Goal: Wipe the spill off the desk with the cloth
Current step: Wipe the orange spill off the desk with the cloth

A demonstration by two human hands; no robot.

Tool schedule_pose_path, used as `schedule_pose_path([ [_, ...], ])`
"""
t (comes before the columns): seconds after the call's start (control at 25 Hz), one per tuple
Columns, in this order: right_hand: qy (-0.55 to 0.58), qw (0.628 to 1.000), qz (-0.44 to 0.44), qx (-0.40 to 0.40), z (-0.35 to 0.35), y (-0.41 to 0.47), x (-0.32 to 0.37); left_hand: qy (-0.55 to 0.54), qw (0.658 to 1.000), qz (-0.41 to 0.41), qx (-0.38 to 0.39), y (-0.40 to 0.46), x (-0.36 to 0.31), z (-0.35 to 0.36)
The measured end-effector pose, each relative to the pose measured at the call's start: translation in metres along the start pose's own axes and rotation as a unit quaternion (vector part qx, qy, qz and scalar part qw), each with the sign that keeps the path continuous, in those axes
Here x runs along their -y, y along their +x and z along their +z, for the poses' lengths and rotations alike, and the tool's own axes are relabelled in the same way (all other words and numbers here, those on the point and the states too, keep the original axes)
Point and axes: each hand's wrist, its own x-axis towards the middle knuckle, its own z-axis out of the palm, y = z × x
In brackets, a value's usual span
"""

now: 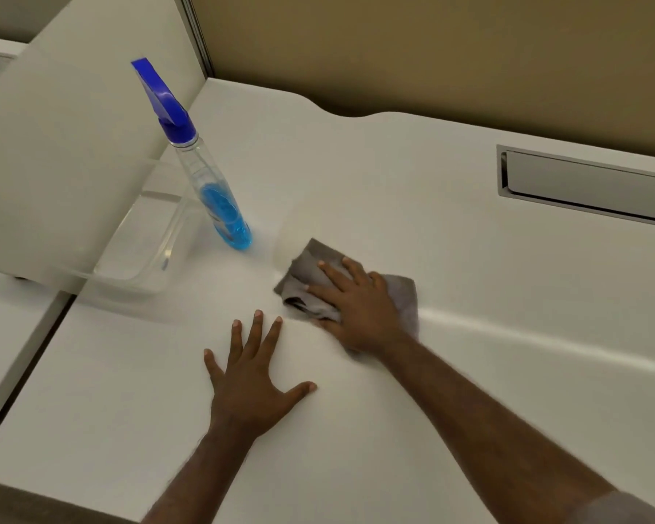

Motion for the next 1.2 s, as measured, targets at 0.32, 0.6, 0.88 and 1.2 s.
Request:
schedule_pose_path([
  [0.32,-0.023,0.958,0.276,-0.074,-0.019,-0.024,-0.052,-0.003,1.0,-0.001,0.006,-0.02,0.011,0.0],
  [0.6,0.018,0.996,0.081,-0.04,0.004,0.001,0.032,0.002,1.0,-0.015,0.013,-0.031,0.012,0.006],
  [0.88,0.002,0.997,0.07,-0.018,0.007,-0.136,-0.014,-0.002,1.0,-0.005,0.022,-0.041,-0.012,0.011],
  [1.2,0.016,0.985,0.171,-0.029,-0.009,-0.123,-0.042,0.004,1.0,0.008,0.026,-0.065,-0.086,0.027],
])
